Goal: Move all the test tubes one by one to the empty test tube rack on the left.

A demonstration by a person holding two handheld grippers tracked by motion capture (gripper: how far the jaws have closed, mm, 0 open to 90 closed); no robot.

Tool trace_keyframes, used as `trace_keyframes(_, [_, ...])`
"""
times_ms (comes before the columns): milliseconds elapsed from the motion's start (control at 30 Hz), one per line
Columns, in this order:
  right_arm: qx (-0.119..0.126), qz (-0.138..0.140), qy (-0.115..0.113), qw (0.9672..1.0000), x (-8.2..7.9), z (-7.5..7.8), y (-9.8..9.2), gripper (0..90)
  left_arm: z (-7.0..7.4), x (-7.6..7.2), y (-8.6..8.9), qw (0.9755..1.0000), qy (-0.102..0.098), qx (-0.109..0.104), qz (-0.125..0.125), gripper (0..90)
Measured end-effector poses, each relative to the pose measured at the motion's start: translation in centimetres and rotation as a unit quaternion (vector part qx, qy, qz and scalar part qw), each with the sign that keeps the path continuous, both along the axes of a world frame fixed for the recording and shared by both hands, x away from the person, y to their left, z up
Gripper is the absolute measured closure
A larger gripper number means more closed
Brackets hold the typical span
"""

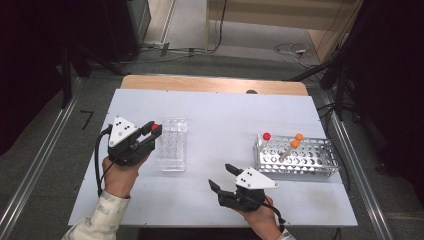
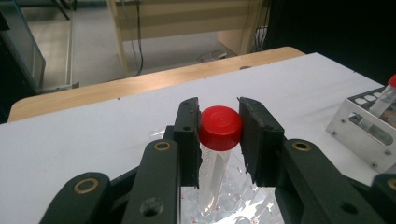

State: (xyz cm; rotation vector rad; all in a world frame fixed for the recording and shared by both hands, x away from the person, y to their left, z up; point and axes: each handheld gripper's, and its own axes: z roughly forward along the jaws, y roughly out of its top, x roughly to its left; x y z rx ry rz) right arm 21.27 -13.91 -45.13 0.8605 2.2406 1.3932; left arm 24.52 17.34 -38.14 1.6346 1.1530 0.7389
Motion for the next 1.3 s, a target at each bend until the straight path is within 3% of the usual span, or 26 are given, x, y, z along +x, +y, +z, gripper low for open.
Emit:
trace_keyframes(300, [0.000, -0.001, 0.002, 1.0000, 0.0, 0.0, -0.1, 29.0, -2.3, 0.4, -0.6, 0.9998, 0.018, 0.010, 0.001, 69.8])
trace_keyframes(467, [0.002, -0.001, 0.003, 1.0000, 0.0, 0.1, -0.2, 29.1, -3.3, 0.5, -1.1, 0.9992, 0.028, 0.029, 0.000, 69.5])
trace_keyframes(800, [0.002, -0.002, 0.002, 1.0000, 0.0, 0.1, -0.3, 29.2, -3.6, 0.6, -1.0, 0.9992, 0.036, 0.019, 0.002, 60.6])
trace_keyframes(933, [0.004, -0.004, -0.001, 1.0000, 0.0, 0.2, -0.5, 29.2, -3.2, 0.3, -0.9, 0.9995, 0.031, 0.001, 0.002, 53.0])
trace_keyframes(1067, [0.008, -0.017, -0.004, 0.9998, 0.2, 0.5, -1.4, 29.2, -2.9, 0.2, -1.0, 0.9995, 0.029, -0.004, 0.014, 35.0])
trace_keyframes(1200, [0.009, -0.050, -0.008, 0.9987, 0.7, 0.7, -2.9, 29.3, -2.8, 0.1, -1.3, 0.9992, 0.035, -0.015, 0.014, 23.2])
trace_keyframes(1300, [0.011, -0.081, -0.012, 0.9966, 1.4, 0.8, -4.5, 29.7, -2.7, 0.0, -1.5, 0.9991, 0.037, -0.019, 0.009, 20.5])
